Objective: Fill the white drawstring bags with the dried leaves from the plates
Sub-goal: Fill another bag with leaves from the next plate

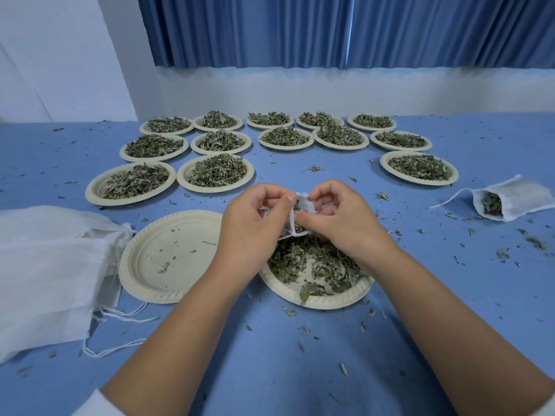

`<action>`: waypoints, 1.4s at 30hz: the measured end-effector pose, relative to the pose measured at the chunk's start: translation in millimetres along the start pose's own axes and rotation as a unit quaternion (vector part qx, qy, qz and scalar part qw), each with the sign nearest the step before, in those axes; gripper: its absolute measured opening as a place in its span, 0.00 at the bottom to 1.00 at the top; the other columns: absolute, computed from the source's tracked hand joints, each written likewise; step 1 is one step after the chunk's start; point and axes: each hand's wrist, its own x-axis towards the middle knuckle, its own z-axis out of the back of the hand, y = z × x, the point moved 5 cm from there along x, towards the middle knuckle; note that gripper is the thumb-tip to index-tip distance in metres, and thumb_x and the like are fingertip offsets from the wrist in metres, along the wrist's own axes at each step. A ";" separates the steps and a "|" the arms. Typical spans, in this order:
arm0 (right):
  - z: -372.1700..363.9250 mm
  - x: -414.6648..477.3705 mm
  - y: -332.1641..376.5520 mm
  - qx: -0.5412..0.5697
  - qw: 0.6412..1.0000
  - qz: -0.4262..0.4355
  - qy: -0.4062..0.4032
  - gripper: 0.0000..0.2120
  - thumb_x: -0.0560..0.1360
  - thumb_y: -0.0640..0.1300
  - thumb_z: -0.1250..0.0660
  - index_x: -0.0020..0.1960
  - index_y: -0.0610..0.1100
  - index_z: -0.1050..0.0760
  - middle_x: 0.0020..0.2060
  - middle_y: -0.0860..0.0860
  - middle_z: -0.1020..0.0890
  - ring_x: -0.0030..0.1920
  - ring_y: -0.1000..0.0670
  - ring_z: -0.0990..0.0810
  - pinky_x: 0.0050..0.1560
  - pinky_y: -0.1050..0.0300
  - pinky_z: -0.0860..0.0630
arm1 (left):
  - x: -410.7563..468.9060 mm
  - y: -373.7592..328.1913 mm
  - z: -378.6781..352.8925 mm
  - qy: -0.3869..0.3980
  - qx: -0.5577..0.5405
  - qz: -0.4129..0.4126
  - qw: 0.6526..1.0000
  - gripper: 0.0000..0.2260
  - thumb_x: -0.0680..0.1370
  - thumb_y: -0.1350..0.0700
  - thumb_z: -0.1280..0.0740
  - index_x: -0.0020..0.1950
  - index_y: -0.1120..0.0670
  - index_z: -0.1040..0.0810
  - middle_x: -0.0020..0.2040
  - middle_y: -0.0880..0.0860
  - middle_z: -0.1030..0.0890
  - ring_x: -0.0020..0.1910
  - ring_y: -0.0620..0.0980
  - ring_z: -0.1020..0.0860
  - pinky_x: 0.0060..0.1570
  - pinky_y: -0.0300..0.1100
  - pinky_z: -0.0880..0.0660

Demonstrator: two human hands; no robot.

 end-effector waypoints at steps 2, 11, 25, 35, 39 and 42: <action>-3.7 0.4 -5.7 0.039 0.997 -0.056 0.037 0.15 0.70 0.42 0.24 0.54 0.47 0.25 0.51 0.49 0.20 0.39 0.52 0.18 0.36 0.61 0.22 | -0.7 -2.0 -0.7 0.011 -0.007 -0.007 1.000 0.03 0.78 0.58 0.31 0.45 0.54 0.19 0.34 0.39 0.19 0.34 0.36 0.22 0.33 0.26 0.29; -6.5 2.9 -5.6 0.035 0.999 -0.026 0.018 0.04 0.71 0.33 0.28 0.42 0.41 0.20 0.34 0.46 0.18 0.33 0.53 0.19 0.35 0.62 0.23 | -5.4 -2.0 -11.1 0.105 -0.007 -0.004 0.994 0.03 0.78 0.57 0.31 0.45 0.54 0.19 0.41 0.49 0.15 0.38 0.47 0.18 0.42 0.39 0.21; -10.9 -2.0 -5.6 -0.349 0.915 0.088 0.183 0.24 0.70 0.63 0.29 0.61 0.52 0.24 0.56 0.56 0.24 0.59 0.54 0.29 0.61 0.57 0.31 | 9.0 8.4 17.0 -0.073 0.001 0.015 0.997 0.04 0.78 0.56 0.32 0.44 0.52 0.20 0.31 0.44 0.24 0.32 0.41 0.26 0.37 0.34 0.28; -22.4 -3.9 -8.3 -0.372 0.896 0.113 0.216 0.25 0.70 0.58 0.26 0.65 0.55 0.25 0.53 0.53 0.24 0.56 0.52 0.27 0.58 0.54 0.28 | 7.1 7.8 16.0 -0.069 0.002 0.017 0.997 0.04 0.78 0.56 0.32 0.43 0.51 0.20 0.31 0.42 0.23 0.34 0.41 0.24 0.38 0.35 0.27; -20.1 -1.6 -9.6 -0.366 0.900 0.111 0.210 0.17 0.74 0.53 0.28 0.62 0.56 0.22 0.52 0.55 0.24 0.56 0.54 0.26 0.57 0.55 0.28 | 7.3 7.6 16.0 -0.070 0.004 0.014 0.997 0.04 0.78 0.56 0.32 0.43 0.51 0.20 0.31 0.43 0.24 0.32 0.40 0.25 0.36 0.32 0.28; -21.6 -3.6 -9.0 -0.349 0.904 0.119 0.217 0.17 0.73 0.56 0.28 0.61 0.57 0.22 0.51 0.57 0.24 0.54 0.56 0.26 0.55 0.57 0.29 | 7.4 7.8 16.6 -0.072 0.002 0.013 0.997 0.05 0.78 0.56 0.32 0.43 0.50 0.20 0.32 0.42 0.23 0.32 0.39 0.25 0.35 0.30 0.29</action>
